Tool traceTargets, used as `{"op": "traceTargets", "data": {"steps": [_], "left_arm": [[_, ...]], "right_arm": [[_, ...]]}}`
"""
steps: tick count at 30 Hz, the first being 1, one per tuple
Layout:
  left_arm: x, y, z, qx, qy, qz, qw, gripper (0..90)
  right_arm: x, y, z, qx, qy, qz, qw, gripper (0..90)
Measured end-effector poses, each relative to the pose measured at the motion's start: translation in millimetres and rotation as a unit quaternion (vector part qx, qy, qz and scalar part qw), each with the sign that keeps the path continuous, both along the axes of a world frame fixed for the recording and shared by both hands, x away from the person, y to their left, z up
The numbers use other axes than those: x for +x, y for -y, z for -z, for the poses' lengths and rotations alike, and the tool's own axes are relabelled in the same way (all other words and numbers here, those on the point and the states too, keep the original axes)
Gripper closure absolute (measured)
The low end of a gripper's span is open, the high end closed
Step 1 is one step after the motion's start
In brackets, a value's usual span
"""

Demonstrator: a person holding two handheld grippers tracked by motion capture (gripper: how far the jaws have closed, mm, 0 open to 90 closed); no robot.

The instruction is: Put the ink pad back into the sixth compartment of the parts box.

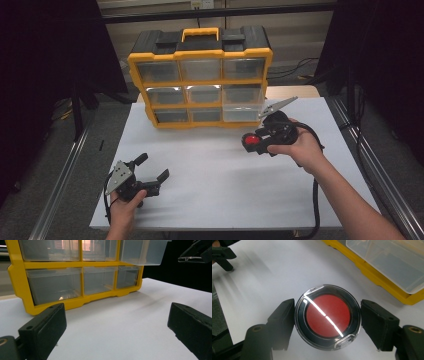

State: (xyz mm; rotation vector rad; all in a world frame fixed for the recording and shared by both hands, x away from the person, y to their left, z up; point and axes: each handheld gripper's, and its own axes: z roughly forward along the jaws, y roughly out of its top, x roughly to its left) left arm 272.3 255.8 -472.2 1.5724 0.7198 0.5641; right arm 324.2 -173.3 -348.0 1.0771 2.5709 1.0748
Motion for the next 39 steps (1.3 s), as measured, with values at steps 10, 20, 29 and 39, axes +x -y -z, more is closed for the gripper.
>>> {"op": "traceTargets", "data": {"steps": [10,20,29,39], "left_arm": [[-0.4,0.4,0.2,-0.003,-0.003,0.000,1.0000,2.2],[0.1,-0.2,0.0,0.001,0.000,0.000,1.0000,2.2],[-0.1,3.7,0.4,-0.031,-0.004,-0.010,0.9995,2.2],[0.0,0.1,0.0,-0.001,0.000,0.001,1.0000,2.2]], "right_arm": [[4.5,-2.9,-12.9,-0.013,0.000,-0.007,0.9999,29.8],[9.3,-4.7,-23.4,-0.021,0.005,-0.011,0.9997,29.8],[12.0,-4.5,-30.7,-0.022,0.002,-0.008,0.9997,29.8],[15.0,-5.9,-37.5,-0.025,0.004,-0.010,0.9996,29.8]]}}
